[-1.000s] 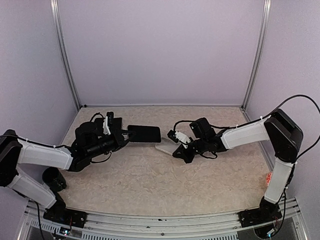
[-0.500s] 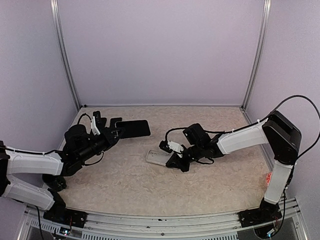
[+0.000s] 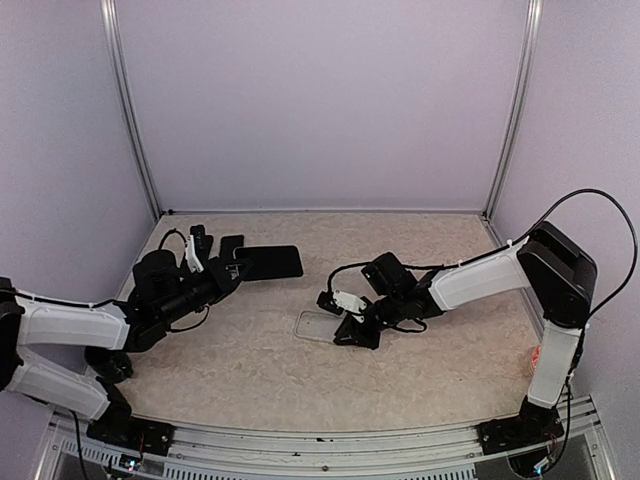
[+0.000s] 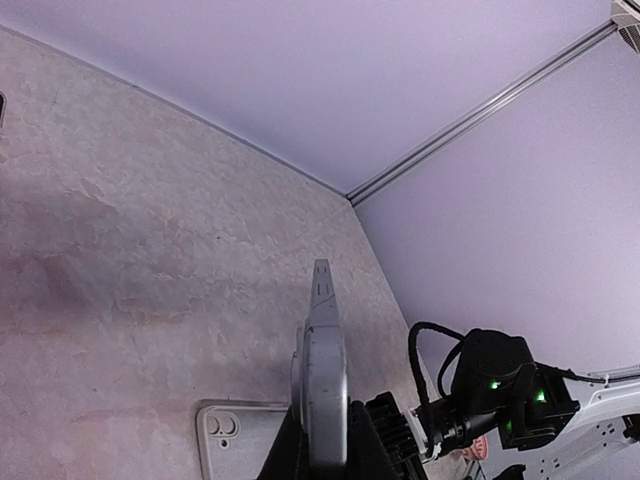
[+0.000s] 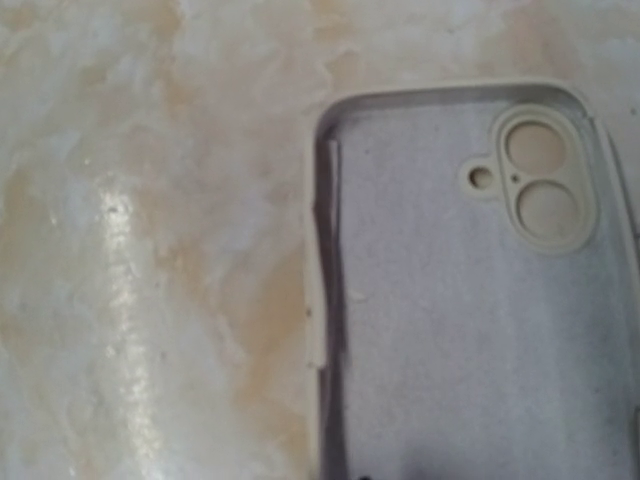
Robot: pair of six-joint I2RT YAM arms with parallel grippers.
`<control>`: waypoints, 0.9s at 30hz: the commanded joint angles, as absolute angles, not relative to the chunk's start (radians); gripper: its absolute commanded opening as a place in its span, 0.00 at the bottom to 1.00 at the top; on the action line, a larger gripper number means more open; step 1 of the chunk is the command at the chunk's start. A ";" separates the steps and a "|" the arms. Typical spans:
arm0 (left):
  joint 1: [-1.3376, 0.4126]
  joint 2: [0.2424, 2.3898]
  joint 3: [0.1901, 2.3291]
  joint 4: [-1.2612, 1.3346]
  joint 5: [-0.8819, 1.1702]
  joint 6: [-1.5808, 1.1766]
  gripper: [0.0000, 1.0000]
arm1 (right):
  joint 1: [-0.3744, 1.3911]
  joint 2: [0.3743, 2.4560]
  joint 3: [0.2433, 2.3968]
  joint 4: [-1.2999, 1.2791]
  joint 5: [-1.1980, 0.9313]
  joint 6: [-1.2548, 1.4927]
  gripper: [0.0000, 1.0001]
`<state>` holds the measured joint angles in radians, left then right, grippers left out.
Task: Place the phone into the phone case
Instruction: Pass from the left arm to the right
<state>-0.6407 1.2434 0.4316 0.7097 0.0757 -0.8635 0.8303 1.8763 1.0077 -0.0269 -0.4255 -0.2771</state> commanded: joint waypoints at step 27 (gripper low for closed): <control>-0.631 1.418 0.479 0.974 0.315 -0.874 0.02 | 0.631 1.623 0.841 0.257 -0.682 0.169 1.00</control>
<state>-0.6296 1.4071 0.4347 0.8227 0.2581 -0.8692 0.6724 1.6489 0.8852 0.1303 -0.5247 0.0143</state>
